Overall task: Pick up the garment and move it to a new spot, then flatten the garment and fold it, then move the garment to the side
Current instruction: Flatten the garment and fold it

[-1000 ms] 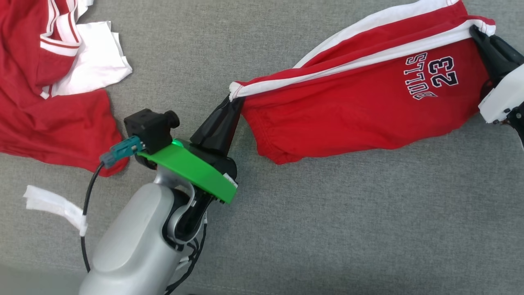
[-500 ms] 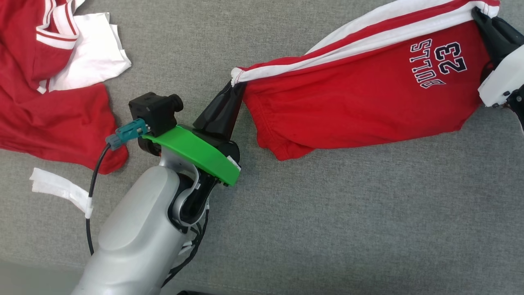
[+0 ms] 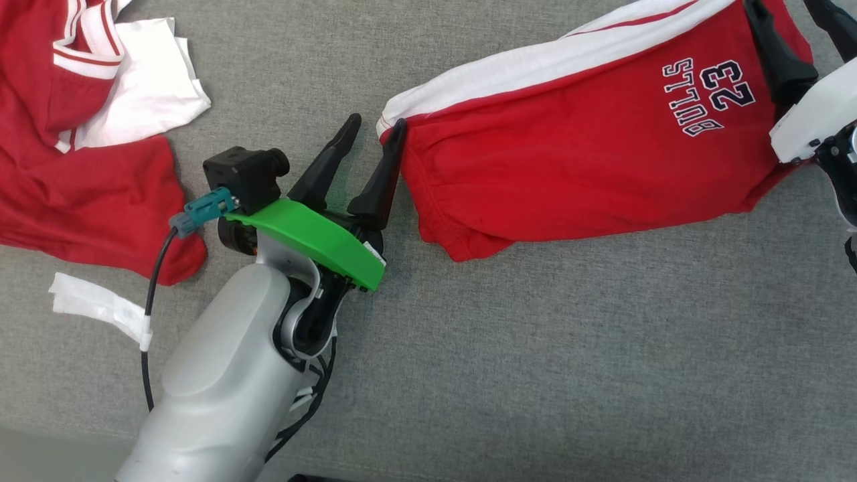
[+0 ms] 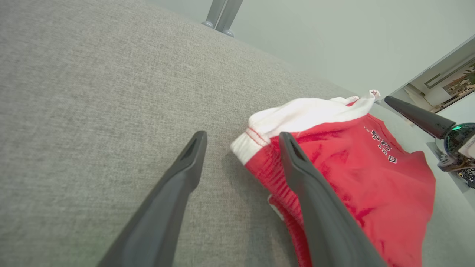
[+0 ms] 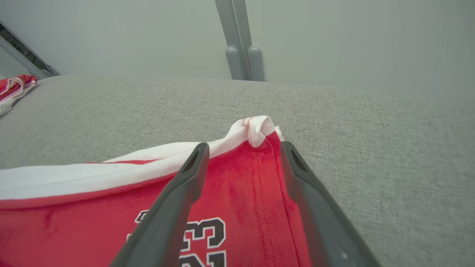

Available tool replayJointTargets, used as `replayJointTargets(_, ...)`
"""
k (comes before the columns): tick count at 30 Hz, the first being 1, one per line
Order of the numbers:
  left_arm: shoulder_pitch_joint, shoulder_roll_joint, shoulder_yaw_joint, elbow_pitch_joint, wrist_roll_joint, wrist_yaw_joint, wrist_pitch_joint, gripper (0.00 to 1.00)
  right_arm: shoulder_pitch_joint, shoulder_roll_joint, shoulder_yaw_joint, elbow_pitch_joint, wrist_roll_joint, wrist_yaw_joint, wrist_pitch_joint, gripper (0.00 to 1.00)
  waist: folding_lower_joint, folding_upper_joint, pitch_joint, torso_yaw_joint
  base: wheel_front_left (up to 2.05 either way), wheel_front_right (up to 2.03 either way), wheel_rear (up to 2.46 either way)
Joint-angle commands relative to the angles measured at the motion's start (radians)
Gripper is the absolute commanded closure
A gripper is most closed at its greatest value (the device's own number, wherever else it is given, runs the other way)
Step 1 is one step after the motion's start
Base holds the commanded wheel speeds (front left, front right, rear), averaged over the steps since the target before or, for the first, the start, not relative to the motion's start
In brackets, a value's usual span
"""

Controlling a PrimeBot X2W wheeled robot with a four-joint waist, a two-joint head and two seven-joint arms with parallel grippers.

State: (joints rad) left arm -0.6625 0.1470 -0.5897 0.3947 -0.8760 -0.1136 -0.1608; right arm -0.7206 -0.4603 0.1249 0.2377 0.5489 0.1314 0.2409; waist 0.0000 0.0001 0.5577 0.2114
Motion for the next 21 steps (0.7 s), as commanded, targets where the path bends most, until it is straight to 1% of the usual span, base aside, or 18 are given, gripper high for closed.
replayJointTargets(1,-0.012,0.007,0.002,0.005,0.011,0.012,-0.014,0.00,0.003,0.001,0.000,0.001,-0.012,-0.002,-0.023,0.00,0.0000,-0.0001,-0.004,-0.003,0.00,0.00,0.00)
replayJointTargets(4,0.009,0.012,0.018,-0.001,0.032,0.037,-0.050,0.00,0.018,0.000,0.010,-0.010,-0.032,-0.002,-0.063,0.00,0.0000,-0.0001,-0.014,-0.007,0.00,0.00,0.00)
replayJointTargets(8,0.055,0.018,0.068,-0.053,0.096,0.098,-0.098,0.00,0.042,-0.030,0.041,-0.044,-0.092,-0.002,-0.094,0.00,0.0000,-0.0001,-0.027,-0.015,0.00,0.00,0.00)
replayJointTargets(10,0.089,0.014,0.112,-0.106,0.143,0.129,-0.105,0.00,0.053,-0.059,0.066,-0.062,-0.150,-0.002,-0.087,0.00,0.0000,-0.0001,-0.031,-0.019,0.00,0.00,0.00)
replayJointTargets(12,0.135,0.003,0.173,-0.194,0.225,0.148,-0.105,0.00,0.069,-0.072,0.078,-0.071,-0.194,-0.002,-0.062,0.00,0.0000,-0.0001,-0.033,-0.020,0.00,0.00,0.00)
replayJointTargets(15,0.240,-0.026,0.254,-0.315,0.351,0.152,-0.103,0.00,0.086,-0.079,0.077,-0.078,-0.234,-0.002,0.017,0.00,0.0000,-0.0001,-0.030,-0.019,0.00,0.00,0.00)
replayJointTargets(17,0.290,-0.047,0.296,-0.369,0.416,0.138,-0.103,0.00,0.091,-0.081,0.069,-0.080,-0.252,-0.002,0.066,0.00,0.0000,-0.0001,-0.023,-0.013,0.00,0.00,0.00)
replayJointTargets(19,0.341,-0.067,0.331,-0.402,0.464,0.127,-0.103,0.00,0.083,-0.087,0.070,-0.080,-0.276,-0.002,0.111,0.00,0.0000,-0.0001,-0.014,-0.005,0.00,0.00,0.00)
replayJointTargets(21,0.375,-0.083,0.358,-0.425,0.493,0.112,-0.103,0.00,0.065,-0.076,0.071,-0.072,-0.273,-0.002,0.154,0.00,0.0000,-0.0001,-0.005,0.004,0.00,0.00,0.00)
